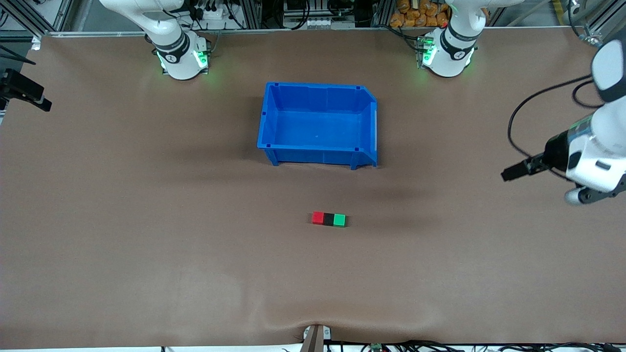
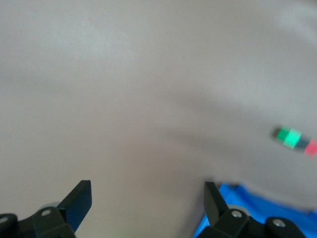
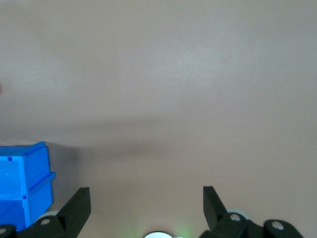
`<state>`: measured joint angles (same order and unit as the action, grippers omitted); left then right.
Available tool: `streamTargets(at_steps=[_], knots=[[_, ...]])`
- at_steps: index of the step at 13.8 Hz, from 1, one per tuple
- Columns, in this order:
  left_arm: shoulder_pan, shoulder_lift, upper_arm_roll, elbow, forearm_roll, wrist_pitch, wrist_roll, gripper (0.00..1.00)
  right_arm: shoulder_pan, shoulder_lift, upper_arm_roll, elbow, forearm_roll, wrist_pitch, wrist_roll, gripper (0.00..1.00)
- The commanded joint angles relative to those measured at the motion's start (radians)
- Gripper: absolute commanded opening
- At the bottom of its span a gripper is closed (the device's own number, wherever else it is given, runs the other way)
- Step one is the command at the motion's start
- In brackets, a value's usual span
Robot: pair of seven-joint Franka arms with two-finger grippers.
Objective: Attach green and red cubes to black cube
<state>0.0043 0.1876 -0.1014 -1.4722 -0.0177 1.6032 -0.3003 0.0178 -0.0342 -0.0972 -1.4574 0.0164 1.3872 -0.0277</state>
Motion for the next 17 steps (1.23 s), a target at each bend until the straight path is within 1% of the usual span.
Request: streamTargets(at_steps=[1,3,6,7,10,13,14,17], knots=[[0.0,-0.112,0.002,-0.069,0.019,-0.069,0.229,1.0,0.001,0.004,0.007,0.014,-0.023,-0.014,0.002,1.0],[-0.013,-0.18,0.006,-0.112,0.027,-0.075,0.259,1.0,0.002,0.004,0.007,0.014,-0.018,-0.014,0.005,1.0],[-0.03,-0.184,0.011,-0.08,0.028,-0.146,0.251,1.0,0.001,0.004,0.007,0.012,-0.016,-0.017,0.005,1.0],[-0.032,-0.184,0.011,-0.07,0.028,-0.152,0.251,1.0,0.001,0.004,0.007,0.012,-0.015,-0.017,0.005,1.0],[-0.064,-0.183,0.011,-0.045,0.076,-0.19,0.26,1.0,0.001,0.004,0.007,0.014,-0.009,-0.016,0.006,1.0],[-0.073,-0.186,0.009,-0.039,0.079,-0.198,0.265,1.0,0.004,0.004,0.007,0.014,-0.006,-0.016,0.006,1.0],[-0.081,-0.192,0.02,-0.025,0.079,-0.209,0.262,1.0,0.004,0.004,0.007,0.014,-0.006,-0.016,0.006,1.0],[-0.084,-0.215,0.046,-0.023,0.067,-0.213,0.283,1.0,0.004,0.005,0.007,0.012,-0.006,-0.019,0.006,1.0]])
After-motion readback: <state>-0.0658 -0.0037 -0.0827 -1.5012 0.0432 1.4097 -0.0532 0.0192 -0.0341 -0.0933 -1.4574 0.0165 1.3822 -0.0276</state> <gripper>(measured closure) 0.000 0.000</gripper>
